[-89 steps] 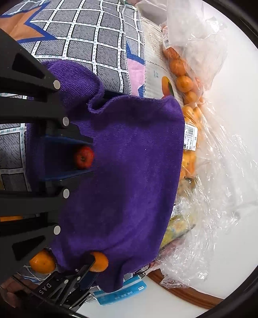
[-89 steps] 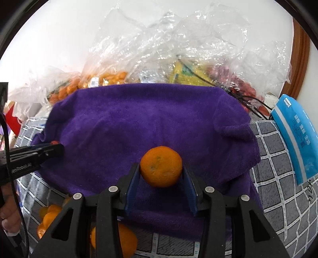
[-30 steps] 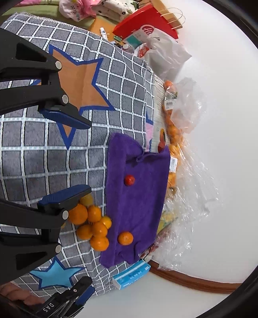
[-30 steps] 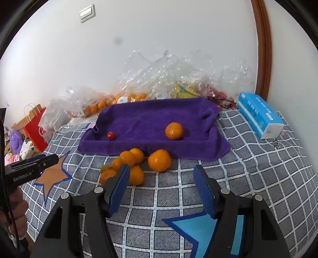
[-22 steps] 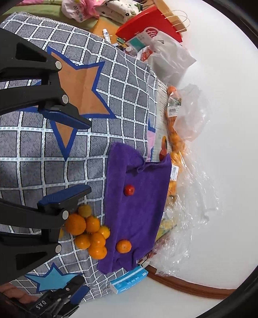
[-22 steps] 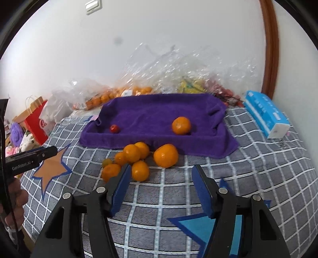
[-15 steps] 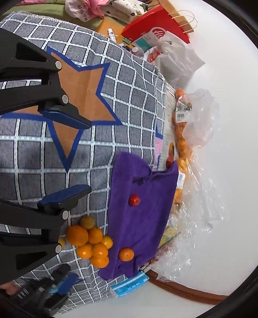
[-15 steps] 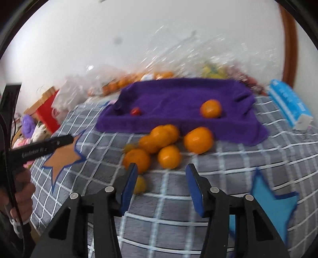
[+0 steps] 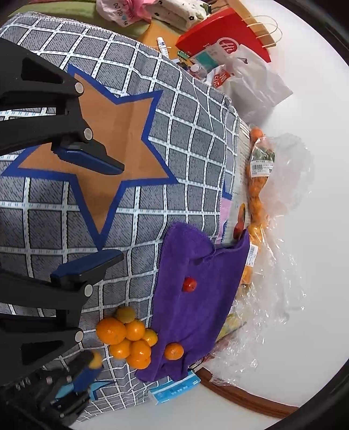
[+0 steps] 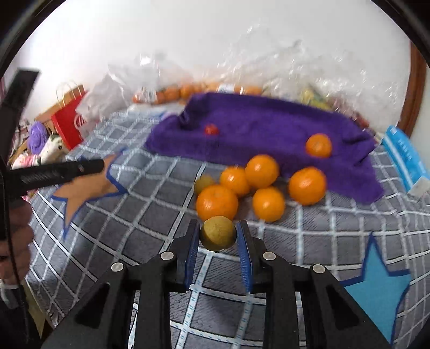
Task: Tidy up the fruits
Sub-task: 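Grasp the small yellow-green fruit beside the oranges with the right tool, then grasp an orange from the cluster with the left tool while the right tool holds the yellow fruit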
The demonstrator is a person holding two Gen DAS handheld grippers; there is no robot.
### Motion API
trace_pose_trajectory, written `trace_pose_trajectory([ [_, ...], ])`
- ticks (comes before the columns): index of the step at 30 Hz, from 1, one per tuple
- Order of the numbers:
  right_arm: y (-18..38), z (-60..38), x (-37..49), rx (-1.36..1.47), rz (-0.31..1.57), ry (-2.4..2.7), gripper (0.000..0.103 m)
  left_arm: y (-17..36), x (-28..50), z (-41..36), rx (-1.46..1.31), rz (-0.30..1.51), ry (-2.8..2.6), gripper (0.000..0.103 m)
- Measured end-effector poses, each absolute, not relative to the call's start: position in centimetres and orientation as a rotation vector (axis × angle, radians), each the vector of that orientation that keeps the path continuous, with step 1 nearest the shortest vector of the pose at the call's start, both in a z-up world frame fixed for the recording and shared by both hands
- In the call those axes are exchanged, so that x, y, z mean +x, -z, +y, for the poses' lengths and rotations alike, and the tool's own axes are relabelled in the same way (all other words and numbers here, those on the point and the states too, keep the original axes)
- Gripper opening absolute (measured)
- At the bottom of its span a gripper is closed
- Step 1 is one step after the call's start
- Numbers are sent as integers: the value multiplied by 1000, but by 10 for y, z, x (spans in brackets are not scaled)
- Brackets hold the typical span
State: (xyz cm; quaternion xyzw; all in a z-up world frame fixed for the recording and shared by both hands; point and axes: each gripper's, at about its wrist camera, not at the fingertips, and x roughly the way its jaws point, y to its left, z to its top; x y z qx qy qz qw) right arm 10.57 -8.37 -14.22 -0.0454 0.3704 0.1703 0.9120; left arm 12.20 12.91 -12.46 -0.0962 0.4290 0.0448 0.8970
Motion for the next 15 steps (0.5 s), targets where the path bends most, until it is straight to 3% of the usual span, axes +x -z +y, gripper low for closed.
trace_pose_trajectory([
  [15,137,-168,96,15,716,-173,28,126,131,59,-152,916,86,53],
])
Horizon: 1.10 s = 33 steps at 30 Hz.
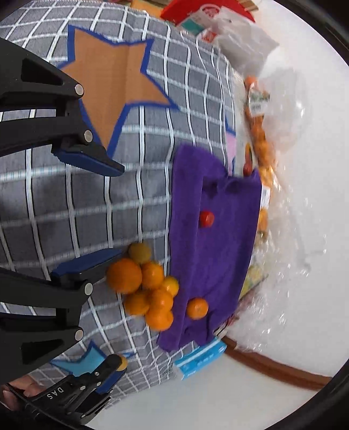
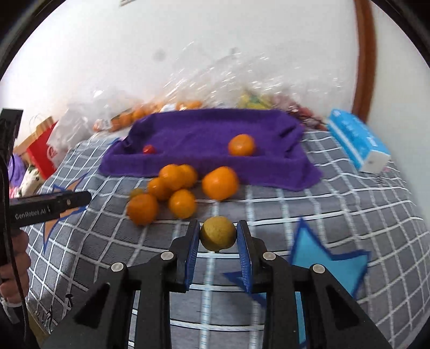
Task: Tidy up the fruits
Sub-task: 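Grasp an orange from the cluster with the left tool while the right tool holds the yellow fruit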
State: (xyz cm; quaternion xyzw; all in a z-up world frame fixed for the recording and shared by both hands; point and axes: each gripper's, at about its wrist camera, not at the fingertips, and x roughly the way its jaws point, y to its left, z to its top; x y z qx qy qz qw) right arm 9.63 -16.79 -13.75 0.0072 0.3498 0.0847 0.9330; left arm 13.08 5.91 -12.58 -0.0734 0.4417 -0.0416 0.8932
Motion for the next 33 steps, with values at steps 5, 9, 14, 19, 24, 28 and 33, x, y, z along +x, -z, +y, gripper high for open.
trace_pose_trajectory([
  [5,143,-187,95,51,719,-154,28,123,134,40,-122,909,107,53],
  [9,150,-199,91,70,732,-153,28,119,139,24,-124,905,144,53],
  [14,148,-208,86,14,709,-106,28,116,152,-4,-106,898,183,53],
  [19,144,-220,87,2,691,-89,28,117,163,-22,-72,901,199,53],
  [24,149,-228,92,7,704,-81,28,124,179,-37,-52,921,207,53],
  [28,149,-233,91,-24,698,-55,28,130,190,-44,-40,936,196,53],
  [33,142,-235,91,-33,684,-49,28,139,197,-50,23,936,147,43],
])
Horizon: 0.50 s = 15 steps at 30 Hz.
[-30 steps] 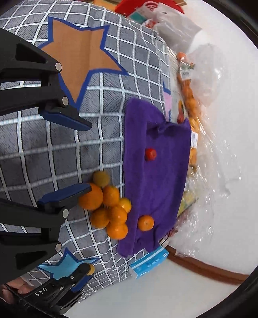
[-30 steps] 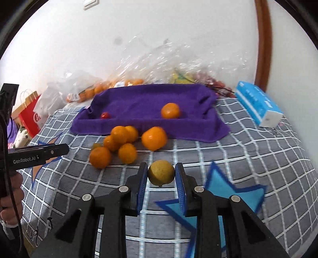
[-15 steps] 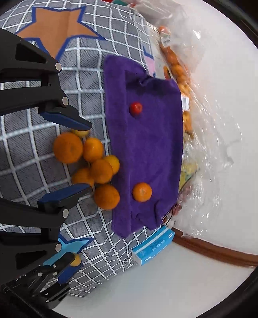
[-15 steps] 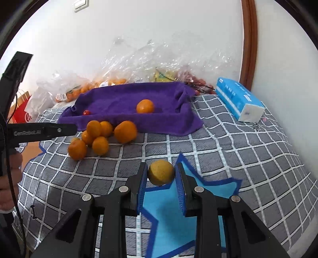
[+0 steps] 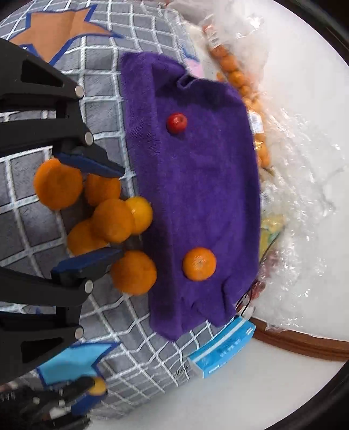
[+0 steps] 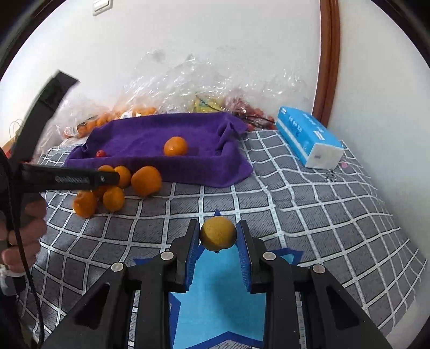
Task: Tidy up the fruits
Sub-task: 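Grasp an orange from the cluster with the left tool while the right tool holds the yellow fruit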
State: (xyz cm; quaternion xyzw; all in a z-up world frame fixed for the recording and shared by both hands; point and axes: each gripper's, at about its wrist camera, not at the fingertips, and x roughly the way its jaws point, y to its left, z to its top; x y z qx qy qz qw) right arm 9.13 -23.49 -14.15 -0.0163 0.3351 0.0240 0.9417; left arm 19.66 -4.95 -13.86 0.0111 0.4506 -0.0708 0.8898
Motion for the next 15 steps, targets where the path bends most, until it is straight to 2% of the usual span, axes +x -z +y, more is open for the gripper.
trace_pose_trajectory([
  [1,141,-234,92,-35,683,-50,28,138,196,-50,25,929,164,34],
  [2,140,-233,93,-36,683,-51,28,136,195,-50,19,929,190,31],
  [15,137,-211,115,-29,687,-87,28,121,187,-10,-73,890,182,31],
])
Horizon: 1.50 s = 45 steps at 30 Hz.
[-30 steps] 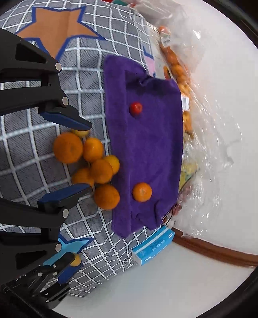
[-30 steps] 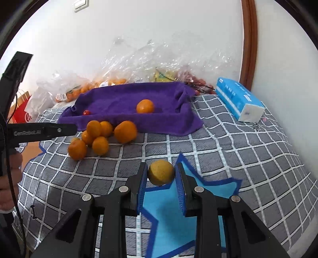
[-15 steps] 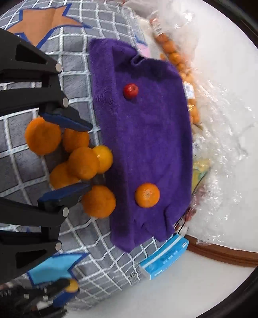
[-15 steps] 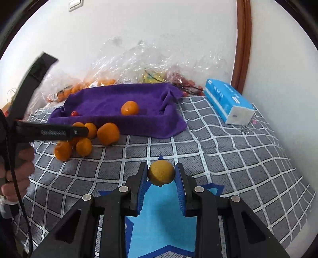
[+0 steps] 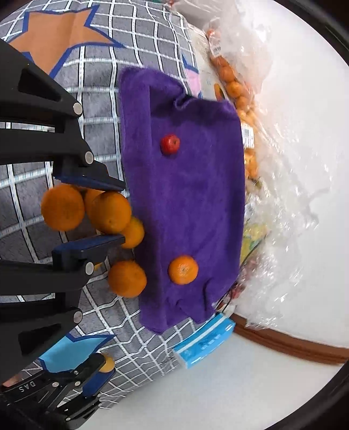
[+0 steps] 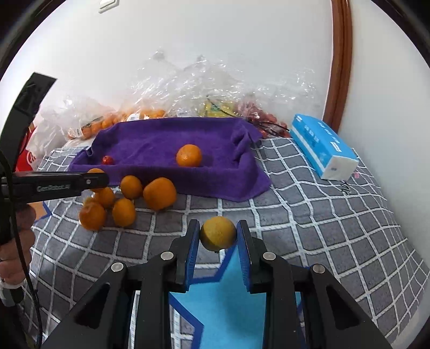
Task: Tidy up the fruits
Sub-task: 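Grasp an orange from the cluster with the left tool while the right tool holds the yellow fruit, then carry the orange onto the purple towel with the left tool while the right tool carries the yellow fruit there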
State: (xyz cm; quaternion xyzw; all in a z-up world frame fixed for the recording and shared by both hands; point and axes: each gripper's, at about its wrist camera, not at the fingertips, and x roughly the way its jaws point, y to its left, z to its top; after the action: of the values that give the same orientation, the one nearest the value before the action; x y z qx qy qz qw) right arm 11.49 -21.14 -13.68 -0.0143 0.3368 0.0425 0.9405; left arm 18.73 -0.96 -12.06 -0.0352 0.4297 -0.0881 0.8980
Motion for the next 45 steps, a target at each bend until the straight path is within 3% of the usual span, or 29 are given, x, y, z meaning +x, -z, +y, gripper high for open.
trace_pose_trajectory([
  [12,100,-192,158,-65,626,-91,28,100,192,55,-155,842,68,31],
  [26,65,-185,221,-87,560,-95,28,81,226,71,-166,787,41,31],
  [45,116,-203,268,-39,683,-118,28,107,259,45,-210,798,132,31],
])
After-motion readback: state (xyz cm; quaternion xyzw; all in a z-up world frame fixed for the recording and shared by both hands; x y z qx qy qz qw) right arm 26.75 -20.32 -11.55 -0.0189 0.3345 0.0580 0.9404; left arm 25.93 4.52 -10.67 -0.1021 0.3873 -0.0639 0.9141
